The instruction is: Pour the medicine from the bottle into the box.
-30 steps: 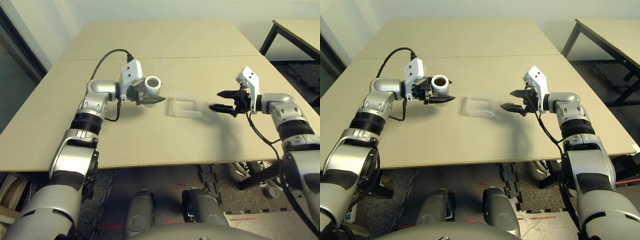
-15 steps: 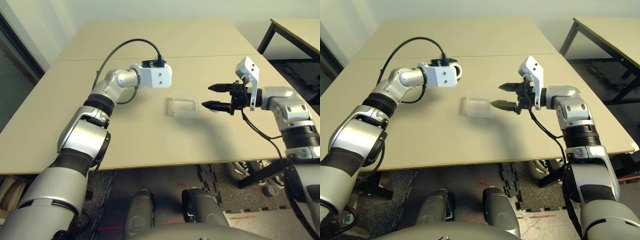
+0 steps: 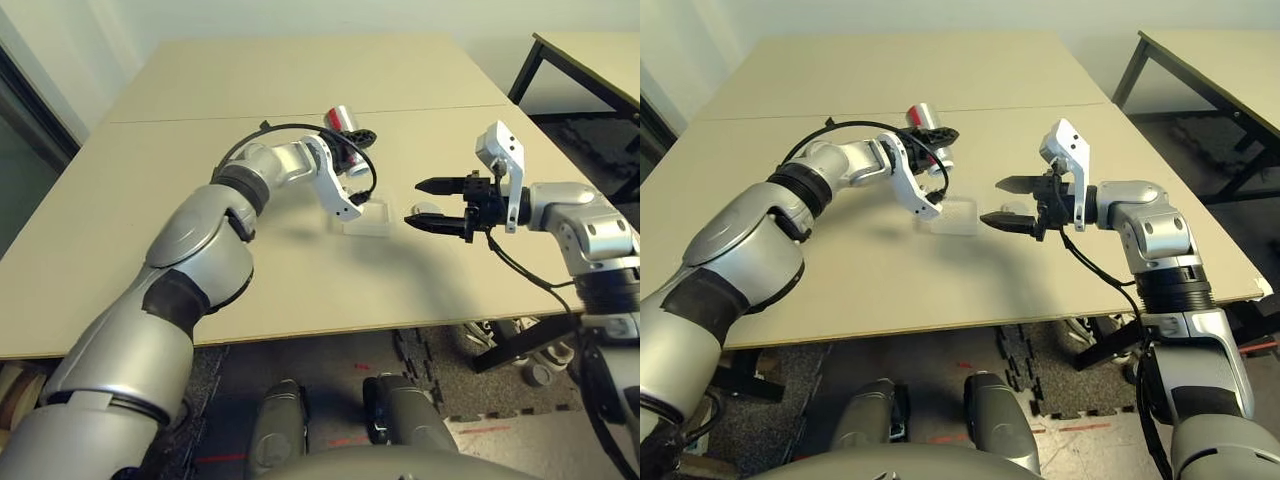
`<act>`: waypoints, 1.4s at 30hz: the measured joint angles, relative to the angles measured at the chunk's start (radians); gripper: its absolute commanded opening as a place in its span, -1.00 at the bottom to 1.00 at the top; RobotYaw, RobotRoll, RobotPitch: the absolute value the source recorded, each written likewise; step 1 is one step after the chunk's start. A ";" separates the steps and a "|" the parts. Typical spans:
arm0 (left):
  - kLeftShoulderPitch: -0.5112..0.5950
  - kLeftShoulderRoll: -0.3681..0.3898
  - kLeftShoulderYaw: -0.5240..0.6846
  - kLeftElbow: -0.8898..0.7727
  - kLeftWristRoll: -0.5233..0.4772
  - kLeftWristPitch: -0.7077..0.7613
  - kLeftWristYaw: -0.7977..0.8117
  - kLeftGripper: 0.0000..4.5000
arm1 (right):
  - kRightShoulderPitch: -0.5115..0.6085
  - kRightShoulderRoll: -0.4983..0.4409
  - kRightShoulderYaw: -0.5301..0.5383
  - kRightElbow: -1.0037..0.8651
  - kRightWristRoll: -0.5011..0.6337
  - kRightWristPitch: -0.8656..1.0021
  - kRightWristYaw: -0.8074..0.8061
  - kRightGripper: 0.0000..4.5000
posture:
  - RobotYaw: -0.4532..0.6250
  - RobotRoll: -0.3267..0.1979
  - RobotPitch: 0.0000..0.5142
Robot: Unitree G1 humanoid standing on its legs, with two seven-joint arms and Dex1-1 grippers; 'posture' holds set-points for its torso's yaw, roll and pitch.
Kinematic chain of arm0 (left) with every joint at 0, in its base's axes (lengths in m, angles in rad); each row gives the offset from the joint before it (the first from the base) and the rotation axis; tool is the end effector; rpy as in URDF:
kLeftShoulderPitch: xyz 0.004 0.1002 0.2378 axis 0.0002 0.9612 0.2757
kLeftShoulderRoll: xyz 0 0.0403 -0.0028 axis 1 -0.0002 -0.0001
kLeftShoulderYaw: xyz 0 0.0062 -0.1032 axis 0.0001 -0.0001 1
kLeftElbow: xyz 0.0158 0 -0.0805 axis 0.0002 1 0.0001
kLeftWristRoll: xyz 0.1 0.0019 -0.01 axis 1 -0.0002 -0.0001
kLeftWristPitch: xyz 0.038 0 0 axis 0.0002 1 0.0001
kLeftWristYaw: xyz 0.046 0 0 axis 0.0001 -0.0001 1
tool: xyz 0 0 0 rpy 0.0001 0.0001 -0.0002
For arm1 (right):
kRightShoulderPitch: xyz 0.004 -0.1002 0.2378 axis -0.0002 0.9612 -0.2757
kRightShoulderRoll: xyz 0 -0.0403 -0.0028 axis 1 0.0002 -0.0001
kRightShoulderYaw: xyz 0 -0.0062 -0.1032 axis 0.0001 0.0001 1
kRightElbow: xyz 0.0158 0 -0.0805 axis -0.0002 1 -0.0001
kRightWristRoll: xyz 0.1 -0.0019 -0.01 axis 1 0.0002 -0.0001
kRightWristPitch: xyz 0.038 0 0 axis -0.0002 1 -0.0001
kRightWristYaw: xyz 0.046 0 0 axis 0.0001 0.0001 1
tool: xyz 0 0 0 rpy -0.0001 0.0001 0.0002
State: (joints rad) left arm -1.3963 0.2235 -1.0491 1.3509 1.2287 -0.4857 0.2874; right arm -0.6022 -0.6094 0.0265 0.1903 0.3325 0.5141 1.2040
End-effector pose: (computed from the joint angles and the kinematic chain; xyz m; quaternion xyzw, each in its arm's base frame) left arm 0.3694 0.0862 0.1774 0.8648 -0.2813 -0.2762 0.3109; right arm 0.2976 -0.2382 0.1718 -0.0798 0.1125 0.5423 0.8288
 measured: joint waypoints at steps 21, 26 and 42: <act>0.041 0.010 0.368 0.029 -0.373 -0.040 -0.379 0.27 | 0.011 0.001 0.001 -0.007 0.038 0.000 -0.039 1.00 | -0.35 0.25 -0.90; 0.120 0.018 0.687 0.027 -0.706 -0.004 -0.734 0.27 | -0.005 0.002 0.002 0.030 0.037 -0.021 -0.040 1.00 | -0.34 0.25 -0.89; 0.322 0.081 1.109 -0.128 -1.161 0.191 -0.981 0.27 | -0.060 0.058 0.010 0.109 0.015 -0.076 -0.047 1.00 | -0.30 0.25 -0.85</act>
State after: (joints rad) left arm -1.0741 0.3048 0.0604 1.2231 0.0676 -0.2952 -0.6932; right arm -0.6622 -0.5513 0.0368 0.2993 0.3476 0.4382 1.1567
